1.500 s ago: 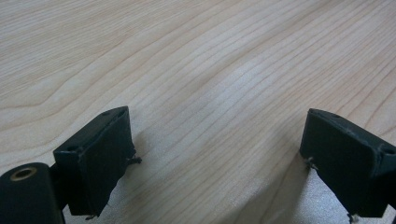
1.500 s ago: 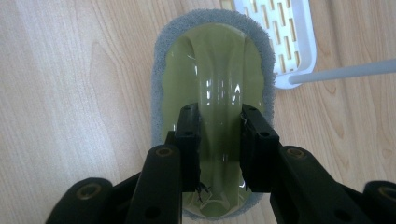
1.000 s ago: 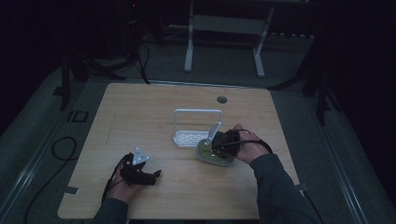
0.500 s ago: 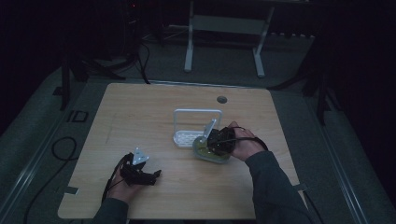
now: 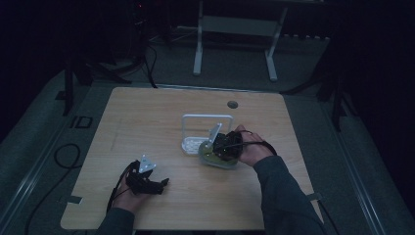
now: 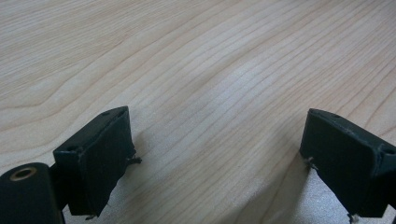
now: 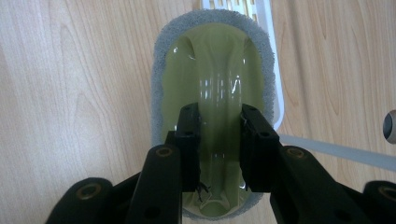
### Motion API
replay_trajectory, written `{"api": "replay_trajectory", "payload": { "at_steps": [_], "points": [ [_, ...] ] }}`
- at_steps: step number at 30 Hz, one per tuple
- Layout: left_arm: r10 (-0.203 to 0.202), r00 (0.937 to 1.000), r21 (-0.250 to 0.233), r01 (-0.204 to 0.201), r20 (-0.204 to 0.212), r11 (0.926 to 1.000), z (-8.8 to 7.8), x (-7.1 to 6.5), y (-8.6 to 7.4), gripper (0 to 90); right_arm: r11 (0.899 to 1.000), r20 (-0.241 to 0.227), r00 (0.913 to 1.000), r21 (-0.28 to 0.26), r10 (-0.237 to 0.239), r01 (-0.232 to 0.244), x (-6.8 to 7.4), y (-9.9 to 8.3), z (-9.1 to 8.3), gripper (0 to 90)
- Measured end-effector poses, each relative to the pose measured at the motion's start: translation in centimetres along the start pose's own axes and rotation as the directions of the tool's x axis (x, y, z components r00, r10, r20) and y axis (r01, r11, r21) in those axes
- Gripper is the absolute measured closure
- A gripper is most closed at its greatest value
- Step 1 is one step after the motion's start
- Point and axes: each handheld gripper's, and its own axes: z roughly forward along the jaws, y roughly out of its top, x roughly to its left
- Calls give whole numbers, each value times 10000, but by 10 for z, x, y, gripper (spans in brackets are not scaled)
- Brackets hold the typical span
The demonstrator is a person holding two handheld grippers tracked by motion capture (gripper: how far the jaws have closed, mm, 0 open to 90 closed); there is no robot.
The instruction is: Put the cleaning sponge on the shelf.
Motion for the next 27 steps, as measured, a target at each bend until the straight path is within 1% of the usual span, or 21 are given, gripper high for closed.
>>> {"api": "replay_trajectory", "payload": {
  "at_steps": [5, 12, 17, 19, 27],
  "points": [
    [2, 10000, 0, -2, 1, 10000, 0, 0, 0, 94, 10000, 36, 10000, -49, -41, 41, -1, 5, 1, 714],
    [6, 10000, 3, -6, 0, 10000, 0, 0, 0, 95, 9999, 109, 9998, 12, -165, 165, -3, 10, 2, 714],
    [7, 10000, 3, -7, 2, 10000, 0, 0, 0, 95, 9996, 136, 9996, -73, -257, 258, -5, 14, 2, 714],
    [6, 10000, 2, -6, 1, 10000, 0, 0, 0, 95, 9996, 140, 9996, -152, -245, 247, -6, 16, 2, 714],
    [-1, 10000, -1, 1, 1, 10000, 0, 0, 0, 95, 9996, 204, 9995, -135, -252, 254, -8, 18, 7, 714]
  ]
}}
